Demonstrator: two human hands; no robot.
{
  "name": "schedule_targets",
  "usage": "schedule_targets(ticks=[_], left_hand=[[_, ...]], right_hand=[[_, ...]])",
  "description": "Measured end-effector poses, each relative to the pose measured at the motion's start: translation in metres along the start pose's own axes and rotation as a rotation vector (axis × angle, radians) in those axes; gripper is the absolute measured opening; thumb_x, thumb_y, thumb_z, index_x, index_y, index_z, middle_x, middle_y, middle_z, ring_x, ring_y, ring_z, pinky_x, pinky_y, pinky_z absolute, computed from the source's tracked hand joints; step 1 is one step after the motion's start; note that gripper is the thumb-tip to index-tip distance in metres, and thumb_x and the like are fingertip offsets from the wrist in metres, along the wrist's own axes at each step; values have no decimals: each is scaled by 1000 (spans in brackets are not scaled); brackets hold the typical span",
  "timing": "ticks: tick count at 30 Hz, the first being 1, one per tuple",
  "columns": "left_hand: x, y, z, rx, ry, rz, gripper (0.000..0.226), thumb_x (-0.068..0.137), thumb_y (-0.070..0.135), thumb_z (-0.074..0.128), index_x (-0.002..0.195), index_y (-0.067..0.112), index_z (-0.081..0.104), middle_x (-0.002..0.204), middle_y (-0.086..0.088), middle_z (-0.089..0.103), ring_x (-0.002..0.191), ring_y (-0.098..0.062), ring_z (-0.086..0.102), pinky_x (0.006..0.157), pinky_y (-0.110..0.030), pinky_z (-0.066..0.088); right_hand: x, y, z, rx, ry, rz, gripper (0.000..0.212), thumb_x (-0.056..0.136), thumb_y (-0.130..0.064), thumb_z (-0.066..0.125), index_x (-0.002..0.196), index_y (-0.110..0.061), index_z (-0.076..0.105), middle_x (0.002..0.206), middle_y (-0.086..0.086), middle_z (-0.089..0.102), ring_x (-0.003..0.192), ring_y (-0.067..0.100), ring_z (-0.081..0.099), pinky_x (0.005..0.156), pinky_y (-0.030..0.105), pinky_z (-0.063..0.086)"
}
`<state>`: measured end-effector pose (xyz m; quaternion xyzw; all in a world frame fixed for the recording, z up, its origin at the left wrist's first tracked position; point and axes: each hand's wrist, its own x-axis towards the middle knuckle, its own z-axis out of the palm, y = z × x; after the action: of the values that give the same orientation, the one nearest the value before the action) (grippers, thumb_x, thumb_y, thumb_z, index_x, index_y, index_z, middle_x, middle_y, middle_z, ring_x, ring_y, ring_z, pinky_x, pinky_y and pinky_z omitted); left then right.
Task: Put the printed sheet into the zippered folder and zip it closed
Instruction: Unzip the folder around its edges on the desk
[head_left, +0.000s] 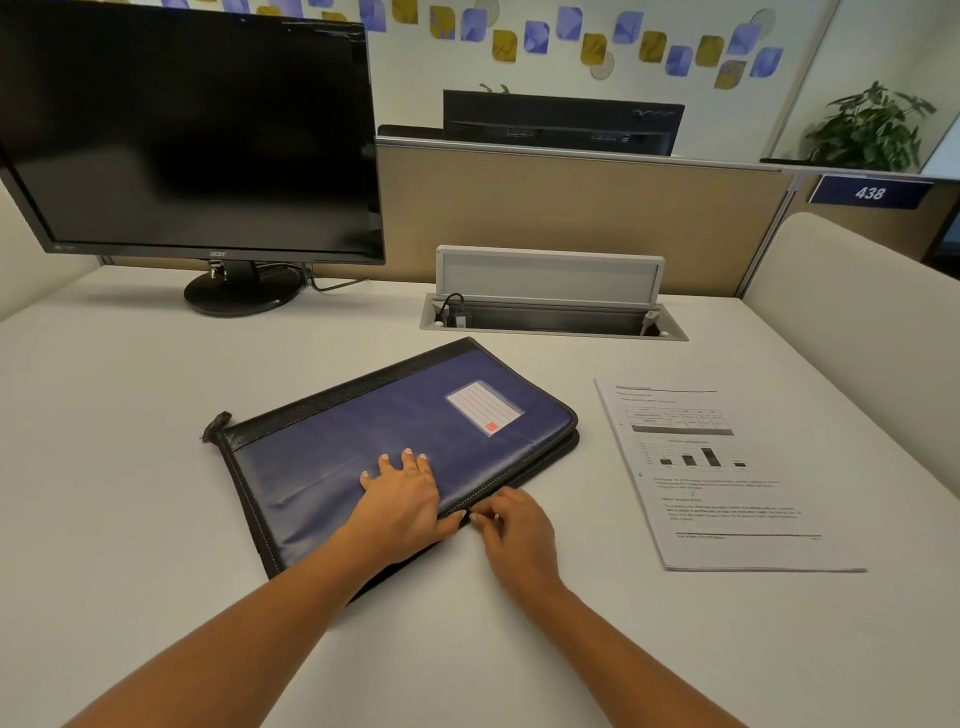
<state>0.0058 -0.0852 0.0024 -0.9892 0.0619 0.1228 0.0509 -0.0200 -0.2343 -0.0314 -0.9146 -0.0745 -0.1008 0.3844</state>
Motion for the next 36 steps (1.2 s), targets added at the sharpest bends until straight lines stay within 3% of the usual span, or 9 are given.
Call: schedule_targets(ticks=[9, 13, 16, 18, 22, 25, 31, 36], left_hand=[[-6, -12, 3, -29, 65, 53, 94, 81, 74, 28, 147, 11, 7, 156, -14, 11, 140, -37, 16, 111, -50, 25], [-10, -30, 11, -37, 78, 142, 96, 75, 81, 21, 148, 22, -1, 157, -5, -1, 144, -28, 4, 113, -43, 24], [-13, -38, 14, -147, 41, 261, 108, 59, 87, 10, 146, 27, -7, 156, -1, -12, 143, -21, -11, 116, -36, 7], [-15, -40, 12, -215, 2, 367, 111, 56, 89, 14, 146, 27, -8, 155, 0, -16, 140, -16, -20, 113, -32, -8], [-14, -45, 8, -221, -59, 531, 114, 55, 89, 33, 145, 33, -6, 150, 10, -23, 138, -11, -26, 111, -42, -19], [-12, -44, 7, -175, -74, 594, 111, 64, 76, 54, 145, 33, -8, 148, 13, -26, 135, -10, -31, 108, -40, -23], [-9, -31, 11, -46, -12, 577, 99, 75, 75, 40, 145, 29, -13, 153, 4, -22, 133, -14, -32, 111, -43, -17], [-7, -23, 9, -10, -51, 530, 96, 77, 76, 34, 144, 29, -15, 154, 3, -23, 138, -18, -28, 107, -59, -15]], right_hand=[[0, -4, 0, 19, -14, 39, 11, 85, -20, 61, 83, -11, 68, 88, 2, 65, 80, 12, 54, 68, 19, 42], [5, 0, -3, 7, 14, 51, 9, 84, -19, 62, 81, -12, 67, 88, 0, 63, 74, 9, 51, 65, 19, 41], [14, 8, -10, -3, 69, 105, 8, 83, -19, 63, 80, -13, 67, 86, 0, 62, 70, 10, 51, 59, 17, 38], [21, 15, -18, -10, 103, 153, 8, 83, -20, 64, 78, -14, 66, 85, 1, 62, 67, 10, 49, 56, 17, 34], [37, 31, -36, -10, 160, 271, 7, 82, -22, 65, 81, -17, 69, 89, 2, 68, 72, 16, 55, 65, 24, 37], [47, 40, -45, -14, 198, 362, 11, 84, -26, 63, 87, -19, 71, 93, 5, 71, 84, 21, 62, 71, 25, 40], [54, 43, -44, 12, 206, 382, 17, 87, -24, 60, 95, -12, 69, 97, 9, 69, 84, 20, 59, 70, 24, 39], [49, 45, -44, 14, 203, 324, 15, 87, -20, 60, 92, -10, 68, 92, 10, 69, 75, 13, 51, 67, 23, 36]])
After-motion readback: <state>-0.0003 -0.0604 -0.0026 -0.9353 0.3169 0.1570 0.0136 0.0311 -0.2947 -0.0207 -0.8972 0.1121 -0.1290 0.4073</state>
